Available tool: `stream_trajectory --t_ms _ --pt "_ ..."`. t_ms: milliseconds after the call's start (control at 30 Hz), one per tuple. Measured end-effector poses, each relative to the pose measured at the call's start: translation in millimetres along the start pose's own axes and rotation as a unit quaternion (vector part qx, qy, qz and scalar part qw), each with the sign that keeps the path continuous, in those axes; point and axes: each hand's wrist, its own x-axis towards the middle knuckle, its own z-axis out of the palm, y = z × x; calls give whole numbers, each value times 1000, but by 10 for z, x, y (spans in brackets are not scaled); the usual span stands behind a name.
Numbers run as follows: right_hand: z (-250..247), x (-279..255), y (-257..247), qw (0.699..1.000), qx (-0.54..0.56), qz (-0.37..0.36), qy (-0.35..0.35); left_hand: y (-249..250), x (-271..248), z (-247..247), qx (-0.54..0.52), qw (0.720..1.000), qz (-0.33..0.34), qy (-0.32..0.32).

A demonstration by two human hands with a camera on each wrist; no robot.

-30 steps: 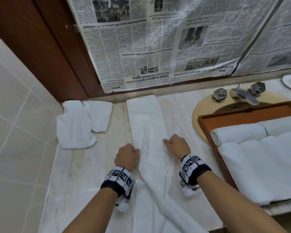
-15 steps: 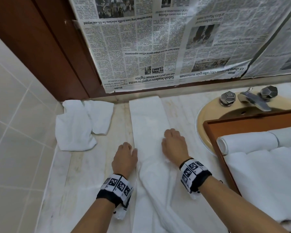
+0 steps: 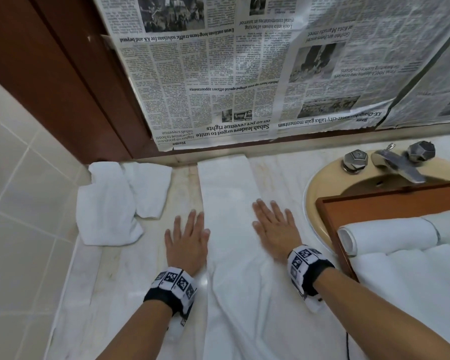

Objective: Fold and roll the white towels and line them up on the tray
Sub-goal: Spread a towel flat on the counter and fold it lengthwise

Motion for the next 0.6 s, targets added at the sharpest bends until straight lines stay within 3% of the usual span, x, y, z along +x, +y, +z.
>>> stream_trajectory --t_ms 100,167,267,600 --pt "-5 -208 59 999 26 27 34 14 -154 -41 -29 999 21 9" --pt "41 -365 -36 998 26 -26 48 104 -277 -43 -39 998 58 -7" --pt "180 -419 -135 998 7 -62 7 192 -339 42 11 995 102 -22" --pt "13 52 -67 1000 -16 -24 -6 185 -19 -9 56 996 66 -18"
